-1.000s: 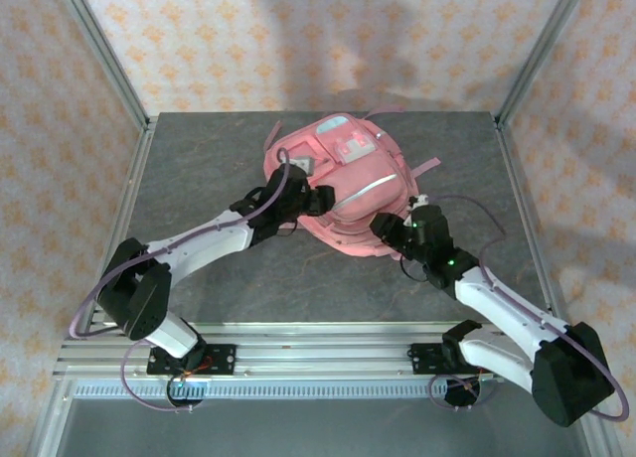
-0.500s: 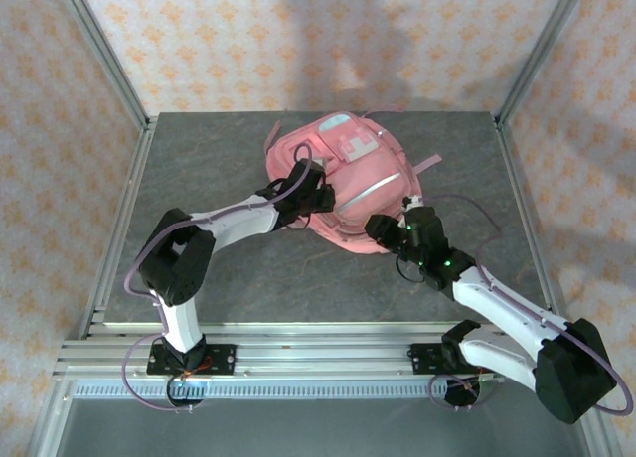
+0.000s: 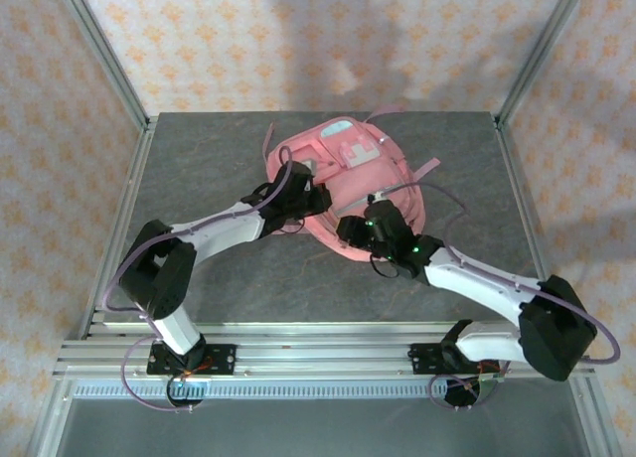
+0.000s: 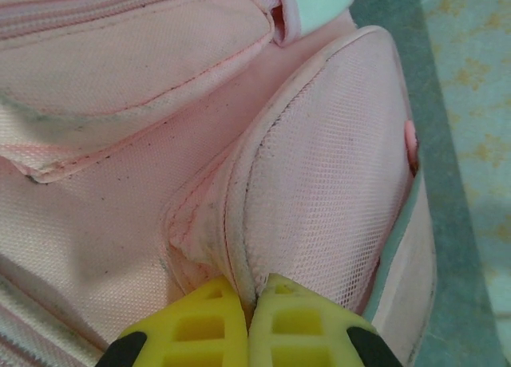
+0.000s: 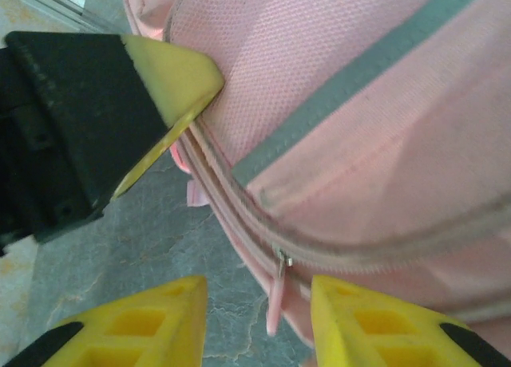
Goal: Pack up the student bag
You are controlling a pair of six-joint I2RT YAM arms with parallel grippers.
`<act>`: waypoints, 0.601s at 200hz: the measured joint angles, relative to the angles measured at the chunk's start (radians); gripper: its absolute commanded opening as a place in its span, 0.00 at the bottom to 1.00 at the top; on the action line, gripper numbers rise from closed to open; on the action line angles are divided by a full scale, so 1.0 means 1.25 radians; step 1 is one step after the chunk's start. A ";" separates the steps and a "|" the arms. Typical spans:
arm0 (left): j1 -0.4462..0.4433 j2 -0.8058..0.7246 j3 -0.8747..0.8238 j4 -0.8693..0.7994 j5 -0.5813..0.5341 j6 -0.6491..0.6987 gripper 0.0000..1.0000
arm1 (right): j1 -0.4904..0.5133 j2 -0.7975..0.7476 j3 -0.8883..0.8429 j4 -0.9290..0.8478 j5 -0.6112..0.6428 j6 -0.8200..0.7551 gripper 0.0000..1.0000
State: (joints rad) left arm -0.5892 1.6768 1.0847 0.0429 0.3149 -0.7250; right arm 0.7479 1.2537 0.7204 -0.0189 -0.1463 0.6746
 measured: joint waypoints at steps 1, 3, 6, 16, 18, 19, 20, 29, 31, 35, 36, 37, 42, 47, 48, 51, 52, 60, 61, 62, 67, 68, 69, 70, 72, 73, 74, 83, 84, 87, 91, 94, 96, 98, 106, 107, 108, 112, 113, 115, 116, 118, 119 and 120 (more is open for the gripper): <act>0.000 -0.001 -0.001 0.000 0.001 -0.001 0.00 | 0.001 0.001 0.001 0.000 0.001 0.000 0.37; -0.001 -0.003 -0.002 0.000 0.003 -0.004 0.00 | 0.002 0.005 0.003 -0.001 0.004 0.000 0.36; -0.001 -0.006 -0.005 0.000 0.006 -0.009 0.00 | 0.005 0.010 0.007 -0.002 0.008 0.001 0.36; -0.002 -0.011 -0.008 0.000 0.013 -0.016 0.00 | 0.013 0.027 0.017 -0.006 0.020 0.003 0.34; -0.002 -0.012 -0.008 0.000 0.014 -0.018 0.00 | 0.014 0.031 0.020 -0.008 0.023 0.004 0.34; -0.002 -0.012 -0.008 0.001 0.014 -0.019 0.00 | 0.014 0.032 0.020 -0.009 0.023 0.004 0.34; -0.003 -0.012 -0.009 0.001 0.014 -0.022 0.00 | 0.015 0.034 0.022 -0.010 0.025 0.004 0.34; -0.004 -0.012 -0.010 0.005 0.014 -0.028 0.00 | 0.018 0.049 0.031 -0.020 0.034 0.007 0.34; -0.004 -0.012 -0.011 0.006 0.014 -0.029 0.00 | 0.019 0.052 0.035 -0.024 0.036 0.008 0.34; -0.004 -0.012 -0.013 0.009 0.015 -0.032 0.00 | 0.020 0.060 0.041 -0.031 0.040 0.011 0.34; -0.004 -0.012 -0.013 0.009 0.014 -0.033 0.00 | 0.020 0.061 0.042 -0.031 0.041 0.011 0.34; -0.004 -0.012 -0.014 0.010 0.015 -0.034 0.00 | 0.020 0.063 0.044 -0.034 0.041 0.011 0.34; -0.004 -0.012 -0.017 0.016 0.014 -0.037 0.00 | 0.022 0.072 0.052 -0.040 0.046 0.016 0.34; -0.004 -0.012 -0.020 0.019 0.014 -0.042 0.00 | 0.025 0.080 0.059 -0.047 0.050 0.017 0.34; -0.004 -0.012 -0.020 0.020 0.014 -0.042 0.00 | 0.025 0.081 0.060 -0.049 0.051 0.018 0.34; -0.004 -0.012 -0.022 0.023 0.014 -0.043 0.00 | 0.026 0.087 0.064 -0.053 0.053 0.019 0.34; -0.004 -0.012 -0.022 0.023 0.014 -0.044 0.00 | 0.027 0.089 0.065 -0.055 0.055 0.019 0.34; -0.004 -0.012 -0.027 0.027 0.014 -0.049 0.00 | 0.032 0.100 0.073 -0.064 0.062 0.024 0.34; -0.004 -0.012 -0.027 0.027 0.014 -0.049 0.00 | 0.033 0.101 0.074 -0.064 0.063 0.025 0.33; -0.004 -0.012 -0.027 0.028 0.014 -0.049 0.00 | 0.034 0.103 0.075 -0.066 0.064 0.025 0.33; -0.004 -0.012 -0.028 0.029 0.014 -0.051 0.00 | 0.036 0.110 0.078 -0.070 0.069 0.029 0.33; -0.004 -0.012 -0.029 0.029 0.014 -0.051 0.00 | 0.036 0.110 0.079 -0.071 0.070 0.029 0.33; -0.004 -0.012 -0.029 0.029 0.014 -0.051 0.00 | 0.037 0.112 0.080 -0.072 0.070 0.031 0.33; -0.004 -0.012 -0.030 0.029 0.014 -0.051 0.00 | 0.038 0.113 0.080 -0.073 0.071 0.031 0.33; -0.004 -0.012 -0.031 0.030 0.014 -0.051 0.00 | 0.039 0.114 0.081 -0.074 0.073 0.033 0.33; -0.004 -0.012 -0.031 0.030 0.014 -0.051 0.00 | 0.039 0.115 0.081 -0.075 0.074 0.034 0.33; -0.004 -0.012 -0.032 0.030 0.014 -0.051 0.00 | 0.040 0.116 0.082 -0.075 0.075 0.034 0.33; -0.004 -0.012 -0.034 0.030 0.015 -0.051 0.00 | 0.043 0.120 0.083 -0.078 0.080 0.042 0.33; -0.004 -0.012 -0.034 0.030 0.015 -0.051 0.00 | 0.044 0.120 0.083 -0.078 0.080 0.043 0.33; -0.004 -0.012 -0.034 0.031 0.015 -0.051 0.00 | 0.044 0.120 0.083 -0.078 0.081 0.045 0.33; -0.004 -0.012 -0.036 0.031 0.015 -0.051 0.00 | 0.045 0.120 0.083 -0.079 0.083 0.049 0.33; -0.004 -0.012 -0.036 0.032 0.015 -0.052 0.00 | 0.046 0.120 0.083 -0.079 0.085 0.050 0.33; -0.004 -0.012 -0.036 0.033 0.015 -0.052 0.00 | 0.046 0.120 0.083 -0.080 0.085 0.052 0.33; -0.004 -0.012 -0.036 0.034 0.015 -0.052 0.00 | 0.047 0.119 0.083 -0.080 0.086 0.053 0.33; -0.004 -0.012 -0.037 0.036 0.015 -0.052 0.00 | 0.048 0.118 0.083 -0.081 0.091 0.059 0.33; -0.004 -0.012 -0.037 0.036 0.015 -0.052 0.00 | 0.049 0.118 0.083 -0.082 0.092 0.059 0.33; -0.004 -0.012 -0.037 0.036 0.015 -0.052 0.00 | 0.049 0.118 0.083 -0.082 0.092 0.059 0.33; -0.004 -0.012 -0.037 0.036 0.015 -0.053 0.00 | 0.049 0.116 0.083 -0.085 0.095 0.063 0.32; -0.004 -0.012 -0.037 0.036 0.015 -0.053 0.00 | 0.049 0.116 0.083 -0.085 0.095 0.063 0.32; -0.004 -0.012 -0.037 0.037 0.015 -0.054 0.00 | 0.049 0.114 0.083 -0.087 0.096 0.064 0.31; -0.004 -0.012 -0.037 0.037 0.015 -0.054 0.00 | 0.049 0.113 0.083 -0.087 0.097 0.065 0.31; -0.004 -0.012 -0.037 0.037 0.016 -0.055 0.00 | 0.049 0.112 0.083 -0.089 0.097 0.067 0.31; -0.004 -0.012 -0.037 0.038 0.016 -0.055 0.00 | 0.049 0.112 0.083 -0.089 0.097 0.068 0.31; -0.004 -0.012 -0.037 0.038 0.016 -0.055 0.00 | 0.049 0.111 0.083 -0.089 0.097 0.068 0.31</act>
State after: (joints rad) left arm -0.5938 1.6619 1.0386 0.0906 0.3344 -0.7940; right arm 0.8093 1.3926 0.8238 -0.1307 -0.0246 0.7601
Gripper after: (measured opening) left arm 0.043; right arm 0.321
